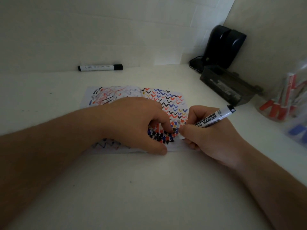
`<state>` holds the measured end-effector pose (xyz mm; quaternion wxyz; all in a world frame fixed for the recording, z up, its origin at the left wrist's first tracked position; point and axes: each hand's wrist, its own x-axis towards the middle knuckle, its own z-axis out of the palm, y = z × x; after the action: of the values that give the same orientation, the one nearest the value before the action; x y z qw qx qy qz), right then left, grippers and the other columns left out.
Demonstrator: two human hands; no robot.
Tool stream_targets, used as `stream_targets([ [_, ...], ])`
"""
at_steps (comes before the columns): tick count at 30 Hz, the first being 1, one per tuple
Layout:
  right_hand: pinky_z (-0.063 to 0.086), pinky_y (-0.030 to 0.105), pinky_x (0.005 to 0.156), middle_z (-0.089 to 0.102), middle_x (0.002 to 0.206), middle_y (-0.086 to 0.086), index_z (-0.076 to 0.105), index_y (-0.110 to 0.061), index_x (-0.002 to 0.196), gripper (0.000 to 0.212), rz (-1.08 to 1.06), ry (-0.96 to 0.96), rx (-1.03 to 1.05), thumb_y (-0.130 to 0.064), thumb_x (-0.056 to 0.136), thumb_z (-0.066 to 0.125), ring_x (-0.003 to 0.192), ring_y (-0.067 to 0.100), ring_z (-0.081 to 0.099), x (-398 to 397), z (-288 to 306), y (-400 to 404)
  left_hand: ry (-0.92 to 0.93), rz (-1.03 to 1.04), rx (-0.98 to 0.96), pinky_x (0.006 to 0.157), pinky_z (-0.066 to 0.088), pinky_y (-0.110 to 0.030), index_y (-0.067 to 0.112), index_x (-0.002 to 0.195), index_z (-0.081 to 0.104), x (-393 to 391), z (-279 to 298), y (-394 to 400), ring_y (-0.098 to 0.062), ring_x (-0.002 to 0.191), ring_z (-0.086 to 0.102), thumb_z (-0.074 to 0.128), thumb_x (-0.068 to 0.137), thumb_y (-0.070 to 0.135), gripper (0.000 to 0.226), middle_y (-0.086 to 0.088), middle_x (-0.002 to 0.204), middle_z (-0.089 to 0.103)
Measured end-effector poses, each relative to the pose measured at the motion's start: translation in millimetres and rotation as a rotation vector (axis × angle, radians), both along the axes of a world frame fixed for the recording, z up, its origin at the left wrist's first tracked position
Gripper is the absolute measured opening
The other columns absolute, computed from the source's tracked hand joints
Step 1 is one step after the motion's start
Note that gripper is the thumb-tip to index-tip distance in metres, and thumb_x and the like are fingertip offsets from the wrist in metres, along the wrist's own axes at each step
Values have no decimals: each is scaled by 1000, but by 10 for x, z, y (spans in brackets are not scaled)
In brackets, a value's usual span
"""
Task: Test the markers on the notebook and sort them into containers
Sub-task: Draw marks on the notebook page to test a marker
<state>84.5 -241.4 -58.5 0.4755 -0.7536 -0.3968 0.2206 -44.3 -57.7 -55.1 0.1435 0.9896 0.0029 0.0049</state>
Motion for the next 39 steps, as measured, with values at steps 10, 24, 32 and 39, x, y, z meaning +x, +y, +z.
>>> stream_targets([
  [10,46,28,46,59,63,32,49,5,67,24,-20,10,30,7,82,69,49,23,55,11,-22,-5,11,5,17,86,50,-33,54,121,60,-1,-3,1,-1,97,55,55,65,88,66,19,103,56],
  [24,36,21,41,53,54,16,53,-4,62,25,73,256,106,-6,75,75,43,19,45,103,-14,-12,-22,94,-249,86,51,-33,50,133,46,-42,8,25,-1,95,59,52,104,33,34,20,103,60],
  [32,35,29,57,69,77,6,75,-14,97,36,248,777,336,-35,68,80,64,20,47,347,31,-113,-142,203,-418,92,47,-15,39,113,56,-63,62,151,15,100,64,77,90,23,34,30,103,74],
  [39,43,27,54,73,82,13,78,-7,102,46,220,772,255,-29,75,48,63,20,50,318,29,-99,-206,185,-471,79,47,-4,31,101,71,-46,40,140,12,89,70,82,85,18,24,27,93,76],
])
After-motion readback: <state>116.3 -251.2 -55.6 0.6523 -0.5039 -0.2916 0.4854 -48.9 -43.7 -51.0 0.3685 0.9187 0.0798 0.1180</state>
